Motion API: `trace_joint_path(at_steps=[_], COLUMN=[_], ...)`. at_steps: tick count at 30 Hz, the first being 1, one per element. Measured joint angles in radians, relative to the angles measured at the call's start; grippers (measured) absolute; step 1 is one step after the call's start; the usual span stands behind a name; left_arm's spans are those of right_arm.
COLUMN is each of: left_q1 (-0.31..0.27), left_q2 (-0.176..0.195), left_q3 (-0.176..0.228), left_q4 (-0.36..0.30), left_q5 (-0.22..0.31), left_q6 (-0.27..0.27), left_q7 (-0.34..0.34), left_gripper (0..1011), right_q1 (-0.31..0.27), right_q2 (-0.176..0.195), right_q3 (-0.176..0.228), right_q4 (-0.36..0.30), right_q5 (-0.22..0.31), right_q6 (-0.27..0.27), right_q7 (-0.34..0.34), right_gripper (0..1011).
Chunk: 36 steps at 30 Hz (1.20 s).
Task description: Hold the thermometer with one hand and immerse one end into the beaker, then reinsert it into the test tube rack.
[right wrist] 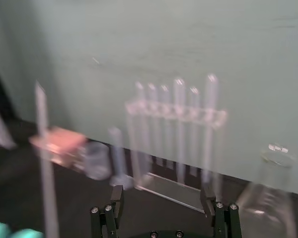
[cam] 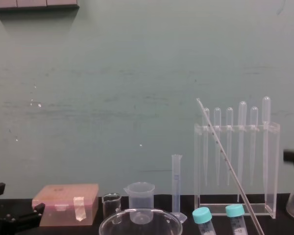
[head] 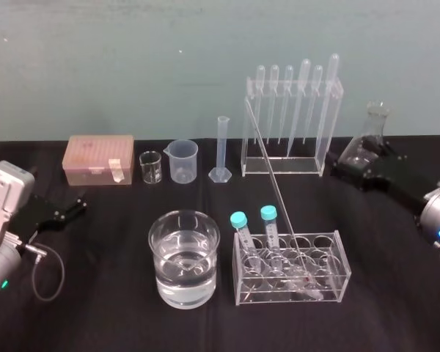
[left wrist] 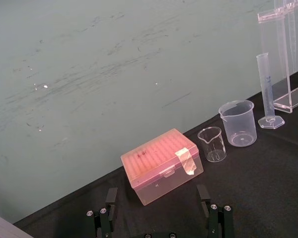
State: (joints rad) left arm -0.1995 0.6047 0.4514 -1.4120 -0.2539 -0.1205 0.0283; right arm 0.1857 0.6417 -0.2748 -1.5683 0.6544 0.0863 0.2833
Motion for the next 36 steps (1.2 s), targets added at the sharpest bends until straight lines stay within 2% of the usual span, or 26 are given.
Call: trace_joint_path(at_steps=[1,2,5,6,9,12,14,18,20,21,24,25,30,36], left_q1=[0.0,0.0,0.0,0.0,0.0,0.0,0.0,0.0,0.0,0.0,0.0,0.0,0.0,0.0], left_q2=[0.0,0.0,0.0,0.0,0.0,0.0,0.0,0.0,0.0,0.0,0.0,0.0,0.0,0.0], left_q3=[0.0,0.0,0.0,0.0,0.0,0.0,0.0,0.0,0.0,0.0,0.0,0.0,0.0,0.0], left_q4=[0.0,0.0,0.0,0.0,0.0,0.0,0.0,0.0,0.0,0.0,0.0,0.0,0.0,0.0], left_q5=[0.0,0.0,0.0,0.0,0.0,0.0,0.0,0.0,0.0,0.0,0.0,0.0,0.0,0.0], left_q6=[0.0,0.0,0.0,0.0,0.0,0.0,0.0,0.0,0.0,0.0,0.0,0.0,0.0,0.0], left_q7=[0.0,0.0,0.0,0.0,0.0,0.0,0.0,0.0,0.0,0.0,0.0,0.0,0.0,0.0], left_gripper=[1008,1008,1008,1008,1008,1008,1008,1008,1008,1008,1008,1008,1008,1008], right_q1=[-0.003,-0.007,-0.007,-0.002,0.012,0.044,0.064,0.129,0.185,0.185,0.239,0.239,0.301,0.332], right_q2=[0.005,0.015,0.037,0.052,0.076,0.091,0.091,0.073,0.045,0.045,0.016,0.016,-0.025,-0.058], right_q3=[0.013,0.033,0.045,0.045,0.033,0.002,-0.018,-0.081,-0.134,-0.134,-0.188,-0.188,-0.246,-0.27], right_q4=[-0.018,-0.048,-0.089,-0.113,-0.146,-0.162,-0.16,-0.129,-0.091,-0.091,-0.047,-0.047,0.007,0.044], right_q5=[0.027,0.078,0.134,0.165,0.204,0.215,0.211,0.18,0.144,0.144,0.101,0.101,0.039,0.0], right_q6=[0.022,0.071,0.13,0.161,0.2,0.225,0.232,0.254,0.266,0.266,0.269,0.269,0.259,0.254], right_q7=[0.019,0.053,0.096,0.125,0.176,0.22,0.227,0.229,0.215,0.215,0.196,0.196,0.175,0.158], right_gripper=[1002,1002,1002,1002,1002,1002,1002,1002,1002,1002,1002,1002,1002,1002])
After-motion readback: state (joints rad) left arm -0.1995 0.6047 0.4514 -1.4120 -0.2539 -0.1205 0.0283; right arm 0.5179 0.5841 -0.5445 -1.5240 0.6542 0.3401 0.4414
